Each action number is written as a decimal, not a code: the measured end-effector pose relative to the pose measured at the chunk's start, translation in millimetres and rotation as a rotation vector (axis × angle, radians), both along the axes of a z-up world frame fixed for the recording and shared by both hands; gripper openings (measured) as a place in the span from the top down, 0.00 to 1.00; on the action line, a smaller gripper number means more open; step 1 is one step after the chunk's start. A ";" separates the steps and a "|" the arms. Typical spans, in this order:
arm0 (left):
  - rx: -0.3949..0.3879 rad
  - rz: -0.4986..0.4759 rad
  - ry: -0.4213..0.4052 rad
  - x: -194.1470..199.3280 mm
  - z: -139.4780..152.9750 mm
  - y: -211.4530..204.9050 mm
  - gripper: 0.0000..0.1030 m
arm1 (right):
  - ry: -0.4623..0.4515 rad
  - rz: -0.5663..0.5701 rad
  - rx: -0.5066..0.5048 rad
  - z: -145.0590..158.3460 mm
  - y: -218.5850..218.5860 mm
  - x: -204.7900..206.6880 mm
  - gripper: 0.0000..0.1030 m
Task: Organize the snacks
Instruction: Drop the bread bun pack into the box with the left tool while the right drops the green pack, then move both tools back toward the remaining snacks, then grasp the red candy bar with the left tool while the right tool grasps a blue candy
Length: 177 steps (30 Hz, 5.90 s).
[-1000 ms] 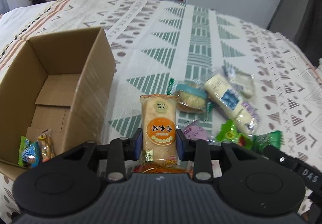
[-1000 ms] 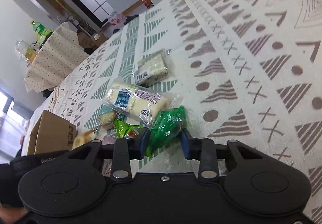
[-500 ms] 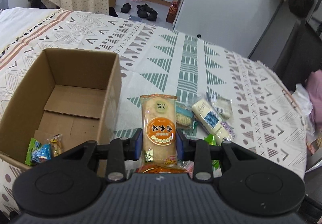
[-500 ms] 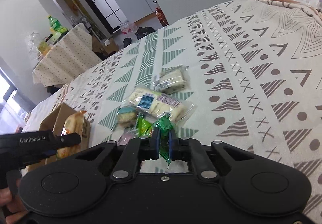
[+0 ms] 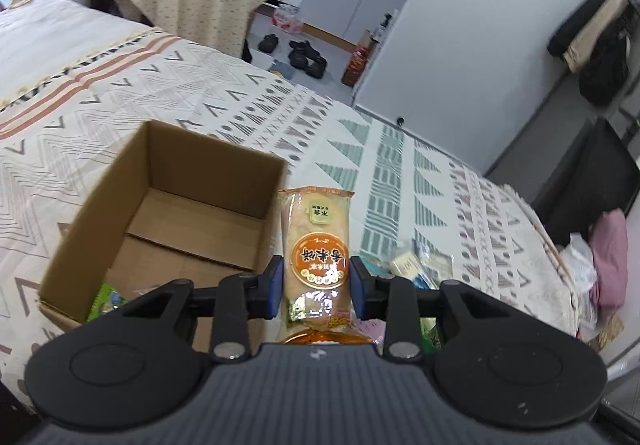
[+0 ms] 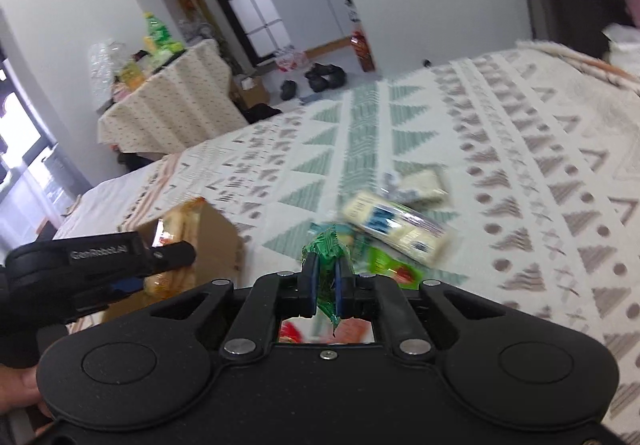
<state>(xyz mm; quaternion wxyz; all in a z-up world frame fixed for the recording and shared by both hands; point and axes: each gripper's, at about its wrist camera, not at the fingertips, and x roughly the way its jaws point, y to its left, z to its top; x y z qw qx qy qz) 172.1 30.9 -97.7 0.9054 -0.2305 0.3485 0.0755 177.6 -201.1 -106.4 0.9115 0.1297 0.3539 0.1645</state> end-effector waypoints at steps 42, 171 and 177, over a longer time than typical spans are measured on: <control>-0.098 0.185 0.085 -6.0 -11.7 73.2 0.18 | 0.025 0.075 -0.092 24.5 118.7 -4.9 0.12; 0.007 -0.102 0.039 9.7 -25.9 -45.5 0.85 | 0.182 -0.111 0.019 -54.2 -6.8 -3.5 0.79; -0.026 -0.070 0.012 7.4 -14.5 -23.0 0.85 | 0.132 -0.059 0.013 -30.3 19.6 0.9 0.79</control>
